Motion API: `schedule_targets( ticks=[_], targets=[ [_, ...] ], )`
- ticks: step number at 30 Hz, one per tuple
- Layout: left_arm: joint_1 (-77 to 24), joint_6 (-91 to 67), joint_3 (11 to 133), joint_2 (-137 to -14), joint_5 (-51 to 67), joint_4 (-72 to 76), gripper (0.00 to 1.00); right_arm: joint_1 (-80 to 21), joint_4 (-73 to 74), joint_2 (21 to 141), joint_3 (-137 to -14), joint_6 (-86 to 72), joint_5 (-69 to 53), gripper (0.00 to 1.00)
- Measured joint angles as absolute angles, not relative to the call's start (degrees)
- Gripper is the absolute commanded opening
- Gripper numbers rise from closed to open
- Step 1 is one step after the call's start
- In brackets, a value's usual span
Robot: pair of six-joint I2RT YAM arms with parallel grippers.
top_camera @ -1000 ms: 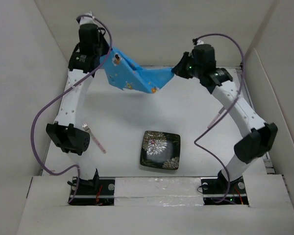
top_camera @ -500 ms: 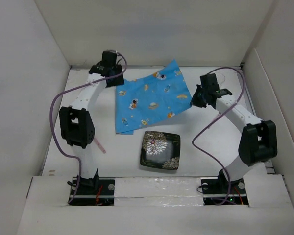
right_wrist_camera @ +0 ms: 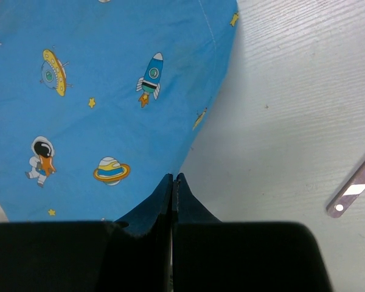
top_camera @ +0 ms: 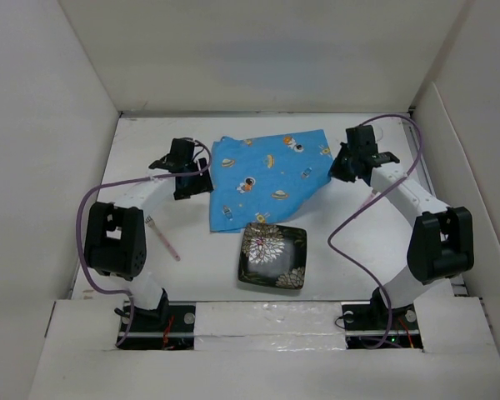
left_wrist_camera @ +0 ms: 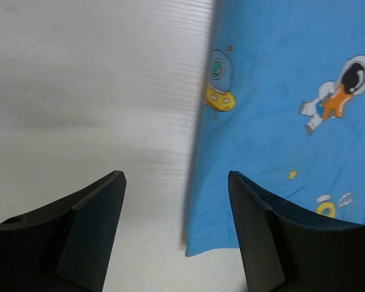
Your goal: Set the dinner table for one person
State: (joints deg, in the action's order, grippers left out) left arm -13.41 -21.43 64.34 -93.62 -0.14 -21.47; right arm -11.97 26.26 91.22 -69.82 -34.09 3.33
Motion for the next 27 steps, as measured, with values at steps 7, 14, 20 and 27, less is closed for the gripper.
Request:
schedule_targets(
  ticks=[7, 14, 20, 27],
  targets=[
    [-13.4, -23.7, 62.8, -99.4, 11.0, -11.9, 0.54, -12.5, 25.2, 91.2, -69.8, -34.1, 2.3, 0.00],
    [-13.0, -24.6, 65.4, -105.6, 14.4, -9.5, 0.00, -16.8, 25.1, 91.4, -72.8, -34.1, -0.9, 0.00],
    [-7.9, -23.5, 84.6, -106.1, 12.1, -20.8, 0.00, -22.1, 25.0, 95.7, -85.8, -33.9, -5.8, 0.00],
    [-5.1, -20.7, 118.7, -101.0, 2.5, -27.0, 0.11, -20.3, 22.1, 97.4, -101.2, -33.6, -13.3, 0.00]
  ],
)
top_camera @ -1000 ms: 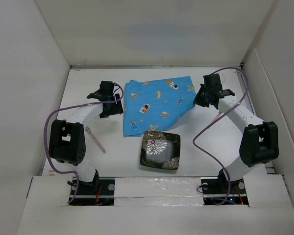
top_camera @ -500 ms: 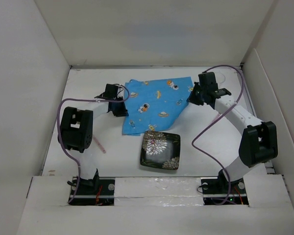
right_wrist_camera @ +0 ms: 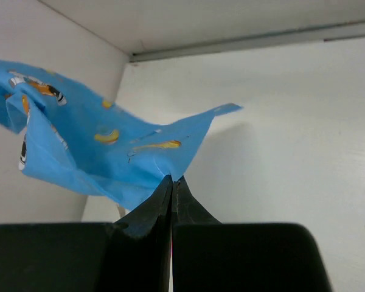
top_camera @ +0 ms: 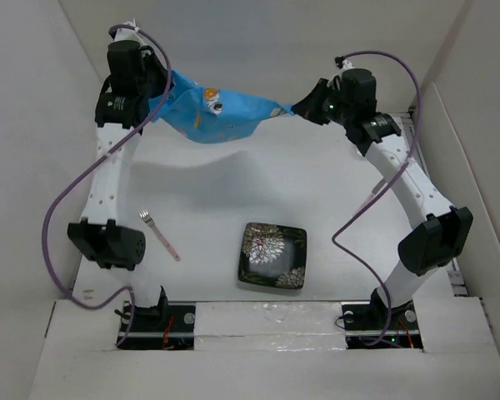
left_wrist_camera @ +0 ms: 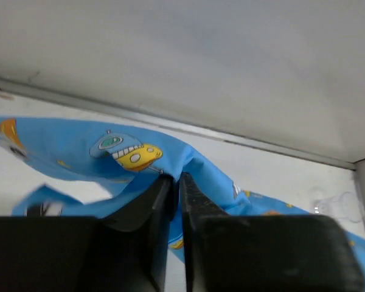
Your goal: Set the dinner table for one person
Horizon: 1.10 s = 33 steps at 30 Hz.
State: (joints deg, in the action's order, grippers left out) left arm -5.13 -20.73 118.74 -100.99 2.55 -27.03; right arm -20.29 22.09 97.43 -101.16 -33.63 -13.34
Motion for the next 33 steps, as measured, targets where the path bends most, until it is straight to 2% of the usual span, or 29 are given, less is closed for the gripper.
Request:
schedule_targets(
  ticks=[1, 3, 4, 6, 7, 9, 13, 19, 28, 30, 33],
  targets=[
    [-5.9, -20.6, 118.3, -98.0, 1.8, -27.5, 0.23, -19.4, 21.2, 96.1, -100.8, -33.6, -14.2, 0.00],
    [-7.4, -20.4, 112.3, -90.9, 0.7, -26.1, 0.38, -17.4, 19.3, 92.2, -97.8, -33.6, -15.5, 0.00],
    [-8.2, -20.1, 108.1, -87.6, 0.2, -26.0, 0.43, -16.6, 18.1, 90.1, -95.4, -33.4, -15.7, 0.00],
    [-8.8, -19.8, 99.8, -83.1, -1.0, -26.8, 0.45, -14.6, 16.3, 85.3, -88.7, -33.2, -16.0, 0.00],
    [-8.8, -19.6, 99.4, -82.9, -1.9, -28.0, 0.54, -13.6, 15.6, 83.7, -85.3, -33.1, -16.3, 0.00],
    [-8.5, -19.0, 90.7, -81.5, -3.4, -26.7, 0.61, -12.2, 14.9, 82.3, -79.3, -32.9, -16.4, 0.00],
    [-8.2, -18.5, 78.1, -86.0, -5.7, -28.0, 0.59, -10.6, 17.0, 86.4, -71.5, -33.0, -13.9, 0.00],
    [-8.2, -18.4, 67.3, -86.5, -6.6, -28.8, 0.49, -9.6, 21.8, 94.1, -70.3, -33.0, -9.1, 0.00],
    [-8.2, -19.5, 54.1, -80.8, -3.4, -24.9, 0.41, -9.1, 21.7, 93.1, -69.8, -33.0, -5.5, 0.00],
    [-8.2, -20.5, 51.8, -80.8, -3.0, -24.8, 0.40, -9.0, 21.4, 91.1, -67.6, -33.0, -4.6, 0.00],
    [-8.2, -22.3, 49.6, -80.8, -3.3, -25.1, 0.45, -8.3, 21.4, 87.4, -63.5, -33.1, -4.0, 0.00]
  ],
)
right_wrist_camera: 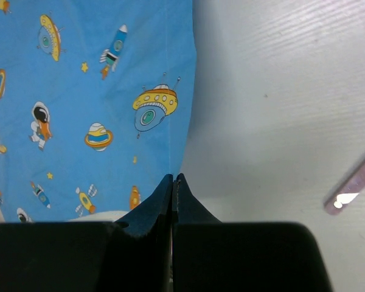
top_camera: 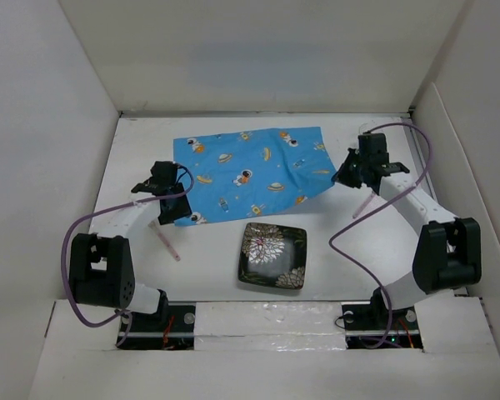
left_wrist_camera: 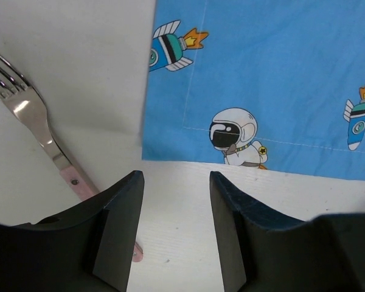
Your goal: Set the dinner table for one person
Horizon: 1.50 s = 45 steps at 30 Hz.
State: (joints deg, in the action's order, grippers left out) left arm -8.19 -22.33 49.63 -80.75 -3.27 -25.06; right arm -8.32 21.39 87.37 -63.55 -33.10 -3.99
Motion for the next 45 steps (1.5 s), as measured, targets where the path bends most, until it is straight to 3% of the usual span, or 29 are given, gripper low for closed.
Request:
schedule_targets(
  ticks=[18, 24, 27, 29, 34, 38, 45],
  targets=[
    [-8.2, -30.1, 47.2, -85.8, -5.8, -20.9, 0.39, -5.6, 19.8, 83.2, -57.2, -32.9, -6.2, 0.00],
    [-8.2, -30.9, 46.5, -86.8, -5.4, -18.8, 0.30, -5.6, 19.0, 83.2, -57.2, -32.8, -7.1, 0.00],
    [-8.2, -31.1, 46.3, -86.8, -5.4, -18.3, 0.16, -5.6, 19.0, 83.2, -57.2, -32.8, -7.3, 0.00],
    [-8.2, -31.3, 46.2, -86.8, -5.4, -17.9, 0.01, -5.6, 19.0, 83.2, -57.2, -32.8, -7.4, 0.00],
    [-8.2, -31.2, 46.6, -86.9, -5.4, -18.3, 0.00, -5.6, 19.0, 83.1, -57.2, -32.8, -8.1, 0.00],
    [-8.2, -30.2, 51.7, -86.6, -4.8, -22.0, 0.00, -5.6, 19.7, 82.5, -57.9, -33.0, -9.1, 0.00],
    [-8.1, -27.8, 74.7, -81.1, -4.5, -24.6, 0.00, -5.6, 23.6, 76.8, -66.7, -33.3, -10.5, 0.00]
  ],
)
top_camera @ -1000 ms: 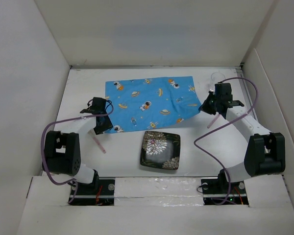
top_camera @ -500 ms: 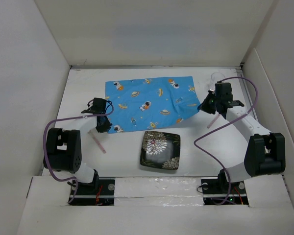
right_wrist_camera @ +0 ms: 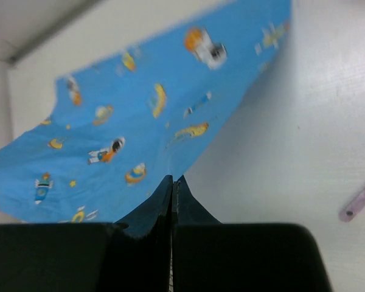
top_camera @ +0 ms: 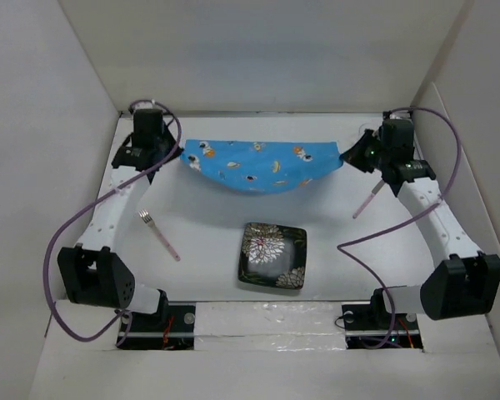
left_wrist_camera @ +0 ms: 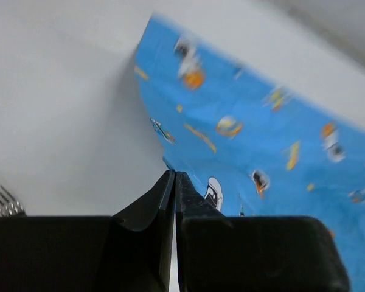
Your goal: Set the dinner table for one person
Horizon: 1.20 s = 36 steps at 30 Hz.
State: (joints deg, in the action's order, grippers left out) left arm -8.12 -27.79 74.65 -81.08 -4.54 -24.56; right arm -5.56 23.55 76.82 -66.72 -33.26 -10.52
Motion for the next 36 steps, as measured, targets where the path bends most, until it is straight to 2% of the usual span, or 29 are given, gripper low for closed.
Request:
schedule_targets(
  ticks=[6, 13, 23, 30, 31, 34, 36],
  targets=[
    [-6.2, -27.5, 94.6, -76.8, -3.7, -25.2, 0.00, -5.6, 26.6, 69.1, -79.3, -32.9, -9.9, 0.00],
    [-5.4, -28.2, 104.3, -74.5, -2.8, -25.1, 0.00, -5.5, 28.2, 67.0, -90.7, -33.1, -9.2, 0.00],
    [-5.0, -29.1, 101.6, -84.2, -0.6, -25.1, 0.00, -4.1, 28.4, 81.6, -96.5, -33.9, -9.2, 0.00],
    [-0.4, -32.4, 109.4, -94.9, 4.2, -25.5, 0.00, -3.1, 30.1, 98.8, -114.2, -35.4, -10.0, 0.00],
    [0.4, -33.1, 111.1, -96.1, 4.9, -25.1, 0.00, -2.7, 30.0, 102.9, -120.3, -35.9, -10.6, 0.00],
    [2.5, -35.3, 113.8, -97.3, 7.2, -24.3, 0.00, -2.0, 30.8, 105.6, -126.5, -36.7, -11.7, 0.00],
    [3.3, -36.1, 113.9, -96.5, 8.1, -22.9, 0.00, -1.8, 30.0, 104.2, -125.9, -37.1, -12.4, 0.00]
  ],
)
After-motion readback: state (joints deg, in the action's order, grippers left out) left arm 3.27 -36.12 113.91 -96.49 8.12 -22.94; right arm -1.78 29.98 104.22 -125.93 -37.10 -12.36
